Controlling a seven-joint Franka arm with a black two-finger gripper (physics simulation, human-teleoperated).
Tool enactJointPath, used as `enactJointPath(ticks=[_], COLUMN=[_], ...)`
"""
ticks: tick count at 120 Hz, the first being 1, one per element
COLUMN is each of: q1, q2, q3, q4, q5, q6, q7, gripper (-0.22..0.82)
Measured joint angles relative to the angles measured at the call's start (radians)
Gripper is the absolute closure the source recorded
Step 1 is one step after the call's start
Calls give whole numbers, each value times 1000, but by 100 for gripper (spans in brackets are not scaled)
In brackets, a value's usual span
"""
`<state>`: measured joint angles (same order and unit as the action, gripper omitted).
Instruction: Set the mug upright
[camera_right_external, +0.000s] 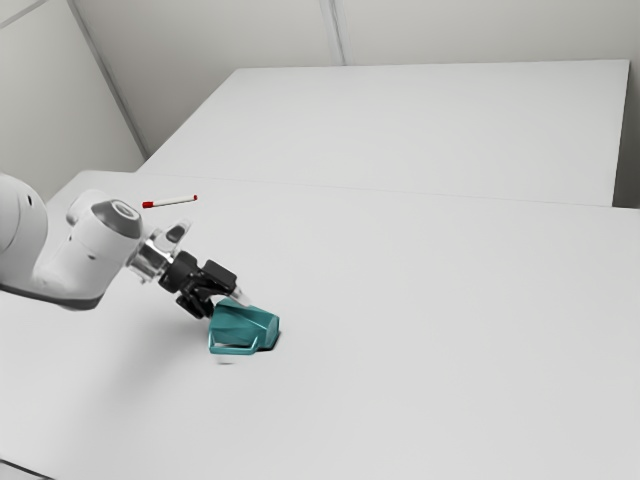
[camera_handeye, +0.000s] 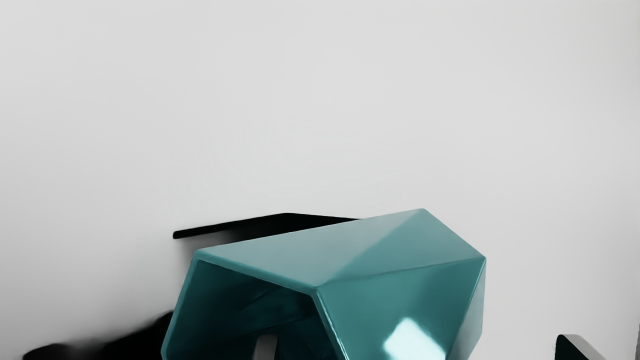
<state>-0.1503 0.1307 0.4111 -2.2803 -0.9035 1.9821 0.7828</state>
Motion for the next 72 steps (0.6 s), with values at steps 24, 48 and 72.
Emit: enactJointPath(ticks=[24,48,72], q1=[16,31,43], q2=[-4,-11,-15], q3=[0,3,3], q4=[-15,-34,-50], q5=[-31,-38,-68], q6=[-13,-28,-42], q7=[27,50,78], gripper=[0,0,5])
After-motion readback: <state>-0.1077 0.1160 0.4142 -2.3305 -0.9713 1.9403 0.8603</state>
